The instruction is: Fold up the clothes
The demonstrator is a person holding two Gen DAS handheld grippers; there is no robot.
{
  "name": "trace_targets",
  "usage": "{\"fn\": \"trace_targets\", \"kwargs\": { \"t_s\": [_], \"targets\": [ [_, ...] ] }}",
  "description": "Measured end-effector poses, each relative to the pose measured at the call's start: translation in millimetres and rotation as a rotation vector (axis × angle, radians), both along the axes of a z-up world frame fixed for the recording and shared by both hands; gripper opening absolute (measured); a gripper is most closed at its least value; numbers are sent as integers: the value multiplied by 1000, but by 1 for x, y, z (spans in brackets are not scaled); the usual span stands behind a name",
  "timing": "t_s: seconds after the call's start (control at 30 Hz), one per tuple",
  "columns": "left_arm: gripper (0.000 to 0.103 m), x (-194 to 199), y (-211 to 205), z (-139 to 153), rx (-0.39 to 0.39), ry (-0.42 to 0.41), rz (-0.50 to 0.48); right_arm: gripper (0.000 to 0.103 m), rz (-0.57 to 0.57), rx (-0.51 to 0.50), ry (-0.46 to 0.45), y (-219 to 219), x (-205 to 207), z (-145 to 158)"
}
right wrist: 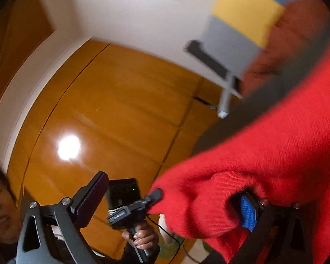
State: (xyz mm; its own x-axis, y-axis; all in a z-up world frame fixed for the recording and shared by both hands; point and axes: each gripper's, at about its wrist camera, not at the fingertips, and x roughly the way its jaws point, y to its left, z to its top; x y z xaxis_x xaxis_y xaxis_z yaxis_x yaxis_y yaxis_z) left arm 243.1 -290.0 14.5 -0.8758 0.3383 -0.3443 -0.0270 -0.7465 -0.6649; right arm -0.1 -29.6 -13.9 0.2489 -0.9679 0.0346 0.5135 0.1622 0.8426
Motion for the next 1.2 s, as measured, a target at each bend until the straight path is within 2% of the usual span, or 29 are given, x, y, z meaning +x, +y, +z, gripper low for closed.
{"fn": "trace_targets", "kwargs": {
  "t_s": [0.07,0.13,0.2,0.23,0.3,0.33,0.47,0.53,0.57,0.67,0.8,0.9,1.0,1.07,1.2],
  "targets": [
    [8,-3,-19,9,-25,-27,41,103,-5,-14,84,-29,-8,27],
    [8,-10,-37,14,-53,-70,73,103,-56,-2,158,-47,-18,46],
    [8,-29,-56,13,-100,-155,124,103,-126,21,197,-66,-40,58],
    [8,-44,-71,7,-108,-216,158,103,-183,64,206,-75,-53,60],
    [9,-79,-103,-12,-126,-374,239,103,-289,146,190,-88,-77,59],
    [9,-90,-112,-21,-127,-426,269,103,-306,172,184,-90,-82,55],
    [10,-116,-130,-50,-176,-532,314,103,-253,266,216,-73,-72,25],
    [13,-118,-132,-58,-193,-544,321,103,-206,351,251,-60,-58,-1],
    [15,-118,-132,-61,-199,-547,325,103,-181,406,240,-53,-51,-19],
    [20,-113,-135,-71,-214,-560,338,103,-142,519,141,-34,-48,-69],
    [21,-87,-141,-83,-226,-595,375,103,-252,541,18,-18,-69,-100],
    [21,-64,-146,-88,-216,-602,383,103,-274,524,-62,-24,-85,-112],
    [21,-48,-130,-88,-158,-527,295,103,-300,542,-97,-38,-100,-124],
    [21,-50,-110,-93,-136,-489,189,103,-304,556,-119,-50,-109,-130],
    [22,-79,-68,-105,-117,-449,18,103,-259,572,-125,-76,-115,-135]
  ]
}}
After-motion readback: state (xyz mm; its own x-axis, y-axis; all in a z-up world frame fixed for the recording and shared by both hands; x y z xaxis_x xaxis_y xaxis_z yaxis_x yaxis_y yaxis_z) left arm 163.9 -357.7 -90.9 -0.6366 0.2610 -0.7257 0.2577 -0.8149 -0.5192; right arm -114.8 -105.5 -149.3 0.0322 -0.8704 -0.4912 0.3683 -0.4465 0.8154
